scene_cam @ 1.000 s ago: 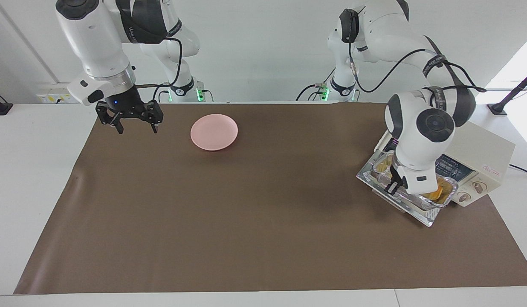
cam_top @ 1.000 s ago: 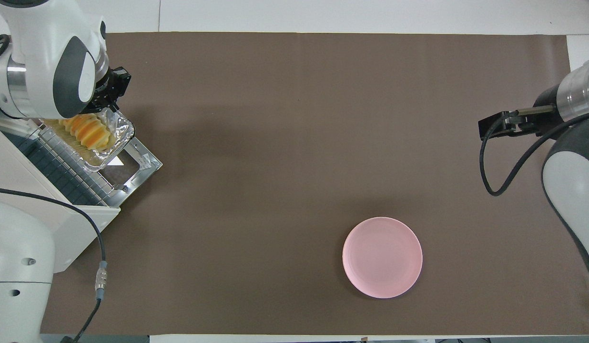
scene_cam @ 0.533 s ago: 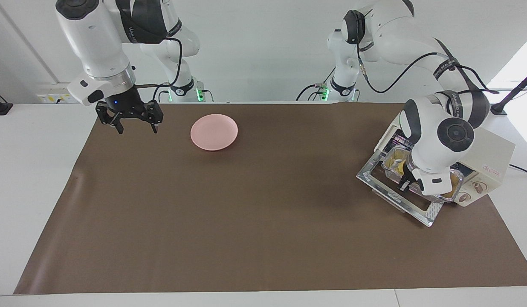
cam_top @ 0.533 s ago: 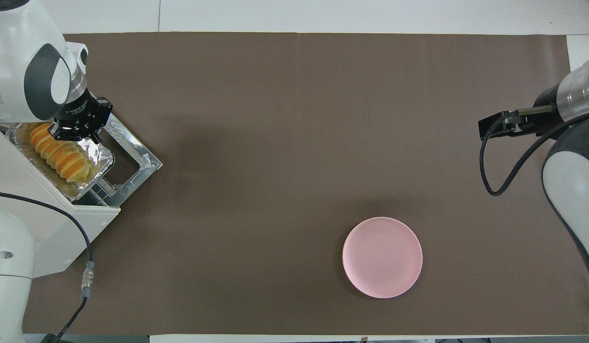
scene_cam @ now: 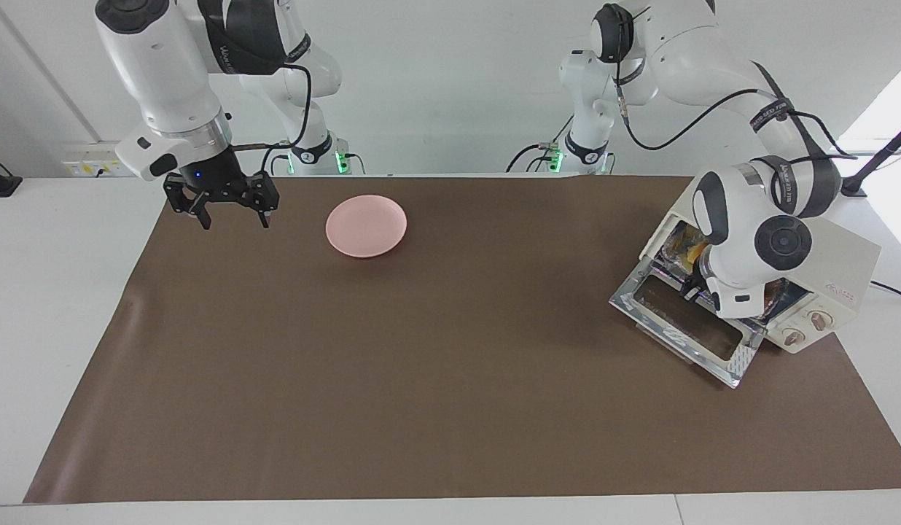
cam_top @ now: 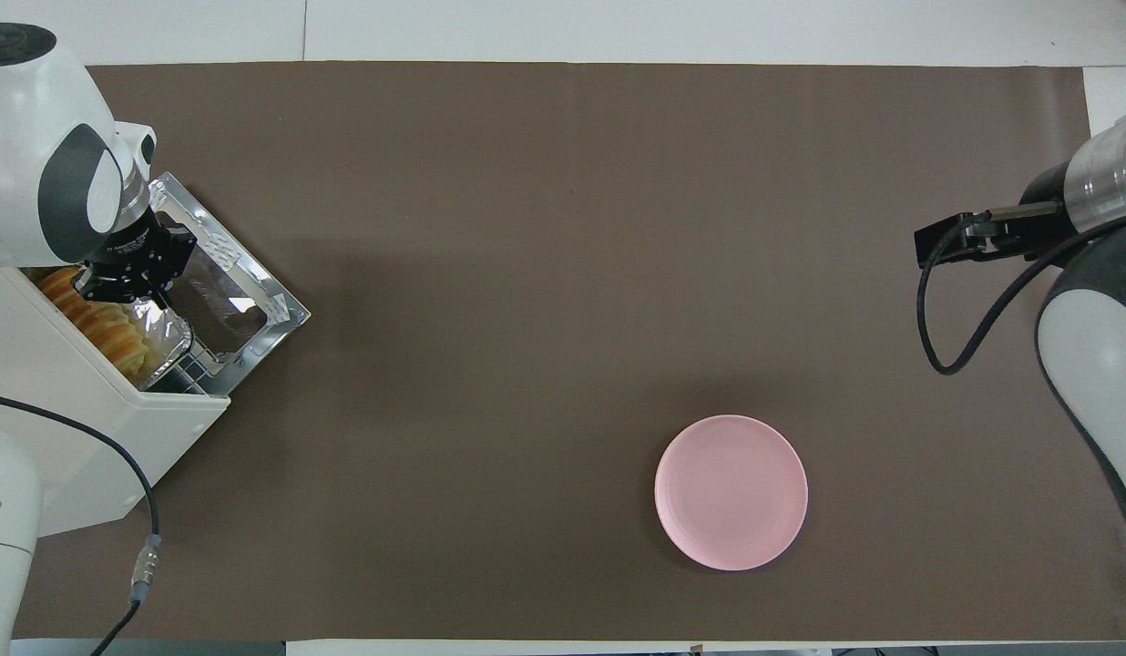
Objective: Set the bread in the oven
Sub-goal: 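Open the left gripper and withdraw it from the oven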
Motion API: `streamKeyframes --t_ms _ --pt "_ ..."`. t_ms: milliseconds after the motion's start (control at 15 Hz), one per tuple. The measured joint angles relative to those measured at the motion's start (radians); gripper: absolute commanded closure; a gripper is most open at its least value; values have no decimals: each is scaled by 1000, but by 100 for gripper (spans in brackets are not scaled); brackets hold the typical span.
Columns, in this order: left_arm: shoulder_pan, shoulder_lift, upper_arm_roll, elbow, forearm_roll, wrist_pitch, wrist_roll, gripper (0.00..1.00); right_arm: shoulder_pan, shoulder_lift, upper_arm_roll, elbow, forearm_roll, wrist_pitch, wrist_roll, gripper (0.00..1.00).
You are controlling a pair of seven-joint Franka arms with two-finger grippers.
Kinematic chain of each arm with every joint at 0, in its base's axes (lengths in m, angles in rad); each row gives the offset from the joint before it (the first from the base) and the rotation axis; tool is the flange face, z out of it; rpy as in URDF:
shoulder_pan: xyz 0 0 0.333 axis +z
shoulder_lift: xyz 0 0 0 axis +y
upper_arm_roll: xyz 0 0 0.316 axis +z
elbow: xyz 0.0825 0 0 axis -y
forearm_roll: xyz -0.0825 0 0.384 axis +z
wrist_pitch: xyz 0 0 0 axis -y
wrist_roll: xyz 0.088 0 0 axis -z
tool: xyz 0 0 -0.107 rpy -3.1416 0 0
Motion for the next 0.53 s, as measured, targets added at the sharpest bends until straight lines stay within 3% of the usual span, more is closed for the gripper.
streamKeyframes --t_ms 400,467,533 --pt "25 -27 14 -77 15 77 29 100 0 0 0 0 0 0 0 0" --pt "28 -29 14 -78 15 80 32 82 0 0 0 0 0 0 0 0" --pt "28 -31 14 -78 15 83 34 38 0 0 0 0 0 0 0 0"
